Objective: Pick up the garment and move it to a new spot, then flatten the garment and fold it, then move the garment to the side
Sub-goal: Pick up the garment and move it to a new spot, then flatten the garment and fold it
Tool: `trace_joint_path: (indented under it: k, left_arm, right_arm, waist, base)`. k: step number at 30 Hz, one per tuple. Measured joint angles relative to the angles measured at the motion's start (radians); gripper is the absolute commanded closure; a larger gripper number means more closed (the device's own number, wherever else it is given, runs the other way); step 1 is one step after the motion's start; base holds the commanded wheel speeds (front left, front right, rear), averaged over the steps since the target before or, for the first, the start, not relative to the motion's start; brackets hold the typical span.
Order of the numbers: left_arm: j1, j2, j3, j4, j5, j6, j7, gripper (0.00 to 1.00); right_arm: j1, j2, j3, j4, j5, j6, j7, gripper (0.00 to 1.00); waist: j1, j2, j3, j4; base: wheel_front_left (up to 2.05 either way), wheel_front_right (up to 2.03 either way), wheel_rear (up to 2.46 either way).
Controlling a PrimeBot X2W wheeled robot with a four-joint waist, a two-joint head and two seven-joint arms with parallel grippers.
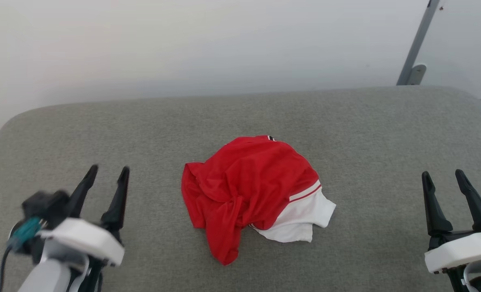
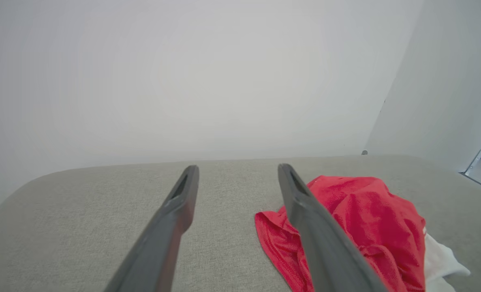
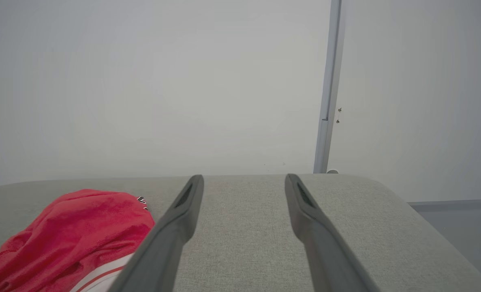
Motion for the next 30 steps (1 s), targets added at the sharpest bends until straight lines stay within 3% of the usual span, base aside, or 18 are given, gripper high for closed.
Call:
trace_joint_path:
  k: [5, 14, 17, 30]
  left_arm:
    - [0.114, 0.014, 0.053, -0.072, -0.015, 0.035, -0.041, 0.0]
    - [0.26, -0.01, 0.141, -0.15, -0.009, 0.054, -0.069, 0.0]
    - [0.302, -0.047, 0.204, -0.183, 0.016, 0.035, -0.069, 0.0]
    - [0.362, -0.158, 0.321, -0.171, 0.114, -0.066, -0.069, 0.0]
  right_arm:
    - [0.003, -0.006, 0.001, 0.007, -0.002, 0.0, -0.007, 0.0]
    - [0.025, -0.006, -0.004, 0.009, -0.008, 0.0, -0.016, 0.0]
    - [0.025, -0.014, 0.001, 0.021, -0.005, 0.0, -0.026, 0.0]
    - [0.023, -0.026, 0.025, 0.072, 0.016, 0.0, -0.053, 0.0]
  waist:
    - [0.0, 0.0, -0.008, 0.019]
    - [0.0, 0.0, -0.014, 0.039]
    - [0.0, 0.0, -0.016, 0.045]
    - [0.0, 0.0, -0.026, 0.064]
  base:
    - [0.0, 0.0, 0.0]
    - [0.0, 0.0, 0.0]
    - [0.0, 0.0, 0.0]
    - [0.0, 0.0, 0.0]
